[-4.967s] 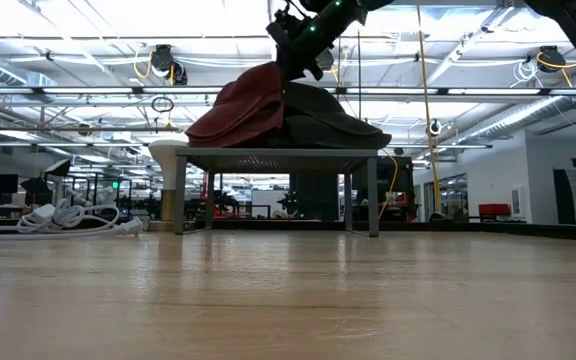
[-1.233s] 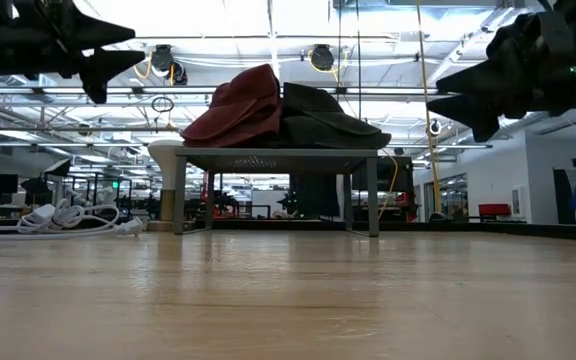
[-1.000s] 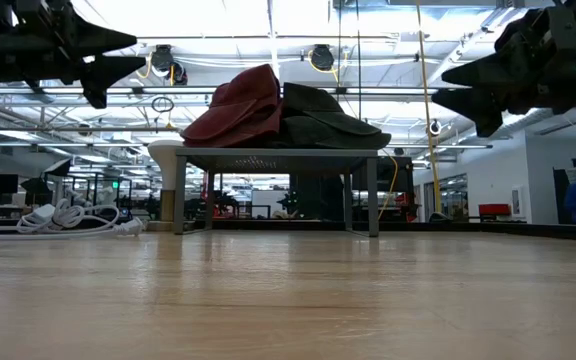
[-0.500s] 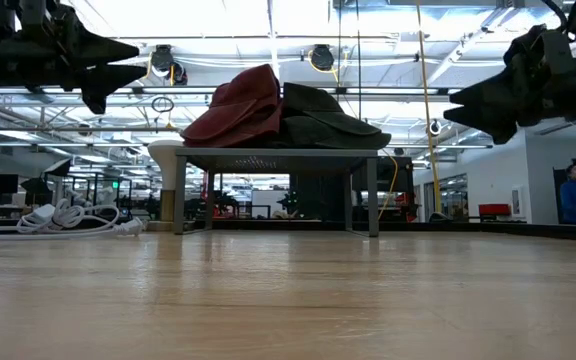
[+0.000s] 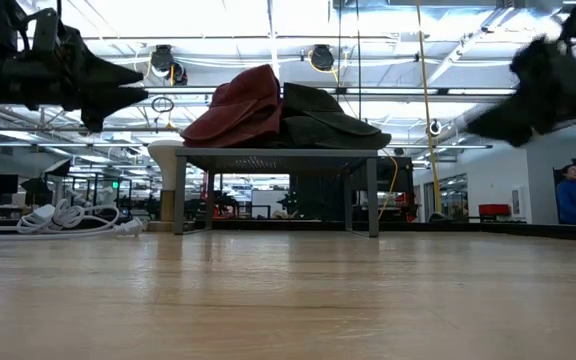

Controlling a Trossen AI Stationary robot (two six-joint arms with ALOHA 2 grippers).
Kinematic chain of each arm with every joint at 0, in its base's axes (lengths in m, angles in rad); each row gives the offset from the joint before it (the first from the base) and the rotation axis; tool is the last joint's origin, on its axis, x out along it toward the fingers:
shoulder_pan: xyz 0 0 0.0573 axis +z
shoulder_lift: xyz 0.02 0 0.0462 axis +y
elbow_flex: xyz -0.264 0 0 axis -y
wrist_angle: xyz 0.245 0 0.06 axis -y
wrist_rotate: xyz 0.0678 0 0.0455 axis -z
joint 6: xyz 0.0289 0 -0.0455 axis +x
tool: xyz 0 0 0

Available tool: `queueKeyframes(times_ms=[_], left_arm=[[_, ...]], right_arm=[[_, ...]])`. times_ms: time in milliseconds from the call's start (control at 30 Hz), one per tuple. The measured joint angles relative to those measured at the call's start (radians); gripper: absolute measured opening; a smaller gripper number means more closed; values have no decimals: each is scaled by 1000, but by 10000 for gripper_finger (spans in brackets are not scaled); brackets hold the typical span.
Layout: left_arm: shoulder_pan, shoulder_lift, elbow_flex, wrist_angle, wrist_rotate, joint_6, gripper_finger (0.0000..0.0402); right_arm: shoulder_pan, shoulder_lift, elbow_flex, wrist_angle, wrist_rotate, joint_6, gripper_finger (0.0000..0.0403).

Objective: Pick & Place hat
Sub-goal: Return to Home Position

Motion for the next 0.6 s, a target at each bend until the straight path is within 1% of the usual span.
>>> queueKeyframes(times_ms=[67, 100, 233, 333, 433, 600], left_arm=[[1, -7, 0, -32, -10, 1, 187], [1, -11, 0, -42, -19, 0, 186], [2, -20, 0, -93, -45, -16, 186], [2, -32, 0, -113, -51, -30, 187], [2, -39, 0, -124, -52, -40, 187], [2, -40, 0, -120, -52, -37, 186]], right_arm=[[-31, 1, 47, -139, 14, 0, 210], [-41, 1, 54, -137, 48, 4, 210], [-74, 1, 54, -119, 77, 14, 210], [-90, 0, 45, -131, 78, 23, 210], [-96, 1, 25, -82, 74, -2, 210], [-95, 1, -25, 64, 48, -73, 210]])
